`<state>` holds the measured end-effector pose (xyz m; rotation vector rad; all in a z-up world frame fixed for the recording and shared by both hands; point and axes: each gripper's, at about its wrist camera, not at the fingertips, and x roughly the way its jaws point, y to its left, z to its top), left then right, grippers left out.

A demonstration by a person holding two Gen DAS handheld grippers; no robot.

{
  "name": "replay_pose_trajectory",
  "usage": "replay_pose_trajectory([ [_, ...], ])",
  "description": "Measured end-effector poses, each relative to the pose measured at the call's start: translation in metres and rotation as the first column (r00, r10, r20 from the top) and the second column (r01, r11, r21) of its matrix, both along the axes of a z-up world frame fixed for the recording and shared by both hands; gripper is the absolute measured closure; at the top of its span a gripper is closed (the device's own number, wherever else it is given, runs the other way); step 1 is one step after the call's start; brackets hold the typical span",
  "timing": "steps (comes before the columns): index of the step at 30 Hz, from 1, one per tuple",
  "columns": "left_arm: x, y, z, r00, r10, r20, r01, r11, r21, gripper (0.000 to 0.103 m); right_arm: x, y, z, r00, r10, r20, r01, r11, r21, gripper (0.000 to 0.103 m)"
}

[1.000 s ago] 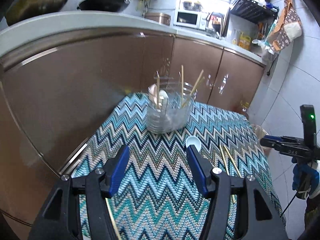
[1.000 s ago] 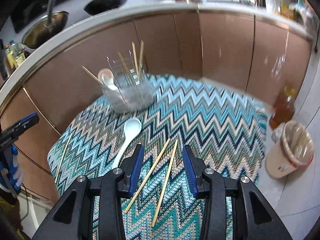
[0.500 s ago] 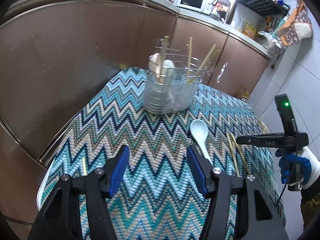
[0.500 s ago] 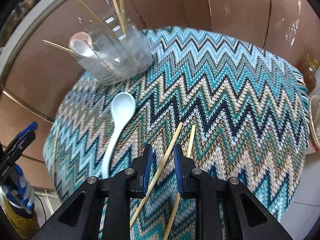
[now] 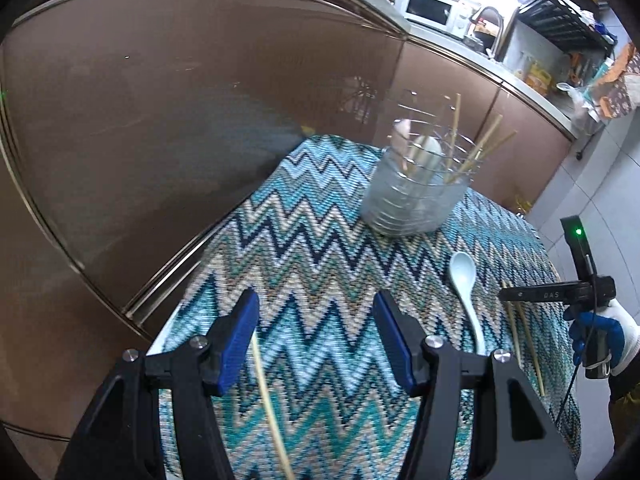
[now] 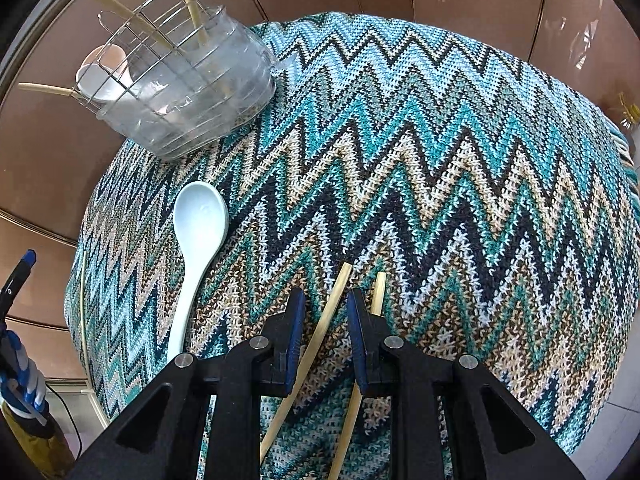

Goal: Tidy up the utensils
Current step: 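Grasp a bamboo chopstick with the right tool while the left tool grasps another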

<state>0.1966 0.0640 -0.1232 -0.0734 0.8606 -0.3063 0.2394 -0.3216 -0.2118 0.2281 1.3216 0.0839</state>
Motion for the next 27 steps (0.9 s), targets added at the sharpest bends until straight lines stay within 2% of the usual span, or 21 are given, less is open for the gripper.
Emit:
replay_pose_trajectory([
  [3,0.002,0.006,-0.002,1.0,0.012,-0.005,-0.012,1.0,-0.002,0.046,0.007,0.007,-0.005,1.0,0.013,-0.006,-0.013,1.0,-0.014,0.081],
  [6,0.002,0.009,-0.007,1.0,0.015,-0.015,-0.015,1.0,0.003,0.046,0.012,0.017,-0.008,1.0,0.023,-0.003,-0.023,0.999,-0.034,0.088],
  [7,0.002,0.009,-0.009,1.0,0.016,-0.024,-0.016,1.0,0.009,0.046,0.013,0.019,-0.01,1.0,0.023,-0.001,-0.023,0.999,-0.033,0.091],
  [11,0.009,0.013,-0.023,0.996,0.032,-0.087,-0.029,0.999,0.04,0.046,0.012,0.016,-0.012,1.0,0.013,0.005,-0.013,1.0,0.004,0.092],
  [17,0.016,0.019,-0.037,0.988,0.048,-0.149,-0.044,0.998,0.035,0.046,0.005,0.001,-0.001,1.0,0.003,0.027,-0.005,0.998,0.065,0.093],
  [27,0.028,0.022,-0.055,0.969,0.074,-0.236,-0.063,0.997,0.053,0.048,-0.01,0.002,0.036,0.986,0.046,0.157,-0.065,0.991,0.115,0.094],
])
